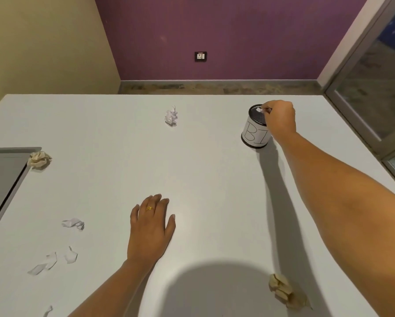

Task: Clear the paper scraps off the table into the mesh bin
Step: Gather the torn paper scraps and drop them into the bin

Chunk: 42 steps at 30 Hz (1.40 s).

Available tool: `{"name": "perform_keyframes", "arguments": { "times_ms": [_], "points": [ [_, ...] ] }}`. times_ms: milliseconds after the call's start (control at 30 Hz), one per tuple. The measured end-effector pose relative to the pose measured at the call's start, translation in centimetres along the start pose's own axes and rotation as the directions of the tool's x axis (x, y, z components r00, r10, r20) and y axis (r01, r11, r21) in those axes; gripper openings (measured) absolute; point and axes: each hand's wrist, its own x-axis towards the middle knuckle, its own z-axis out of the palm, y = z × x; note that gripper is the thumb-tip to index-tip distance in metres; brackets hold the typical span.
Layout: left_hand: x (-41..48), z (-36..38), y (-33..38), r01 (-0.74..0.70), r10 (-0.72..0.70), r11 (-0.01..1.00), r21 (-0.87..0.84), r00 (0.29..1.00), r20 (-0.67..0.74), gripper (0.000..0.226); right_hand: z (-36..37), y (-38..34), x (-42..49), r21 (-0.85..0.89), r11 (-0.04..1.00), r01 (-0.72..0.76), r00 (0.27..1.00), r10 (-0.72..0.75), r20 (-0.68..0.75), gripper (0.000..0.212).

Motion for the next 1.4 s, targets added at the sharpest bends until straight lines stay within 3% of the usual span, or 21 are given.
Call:
{"name": "perform_keyframes", "arguments": {
  "times_ms": [100,267,433,600,767,900,1100,1400],
  "points": [
    [0.0,0.0,0.1,0.005,-0.005,1.0,-0.002,1.0,0.004,0.047,0.0,0.2,-0.1,0.013,1.0,-0.003,1.0,0.003,-0.003,0.029],
    [-0.1,-0.1,0.2,0.006,-0.006,1.0,-0.002,1.0,0.0,0.061,-0.5,0.3,-0.3,-0.011,1.0,-0.005,1.0,0.005,0.01,0.025],
    [-0.1,0.0,0.0,0.0,0.0,1.0,-0.005,1.0,-0.004,0.062,-0.7,0.4,-0.6,-0.052,0.999,-0.015,1.0,0.015,0.003,0.038],
    [-0.1,0.2,-0.1,-0.01,0.009,1.0,-0.015,1.0,-0.014,0.059,-0.8,0.3,-1.0,0.02,0.999,-0.035,0.999,0.036,-0.004,0.032],
    [-0.2,0.5,-0.3,-0.014,0.012,0.998,-0.068,0.999,-0.031,0.038,-1.2,0.1,-2.6,-0.049,0.996,0.079,0.997,-0.079,0.006,0.03],
    [-0.6,0.7,-0.6,-0.028,0.026,0.996,-0.081,0.999,-0.022,0.039,-2.0,0.2,-4.7,-0.093,0.981,0.168,0.986,-0.166,0.026,0.024],
    [-2.3,0.8,-1.2,-0.048,0.05,0.994,-0.094,0.999,0.017,0.044,-1.1,0.2,-11.0,-0.137,0.964,0.229,0.97,-0.214,0.116,0.025],
    [-6.7,-1.9,-2.4,-0.019,0.034,0.997,-0.076,0.98,0.198,0.048,1.2,-3.3,-24.6,-0.059,0.991,0.12,0.93,-0.091,0.356,0.02]
  ]
}}
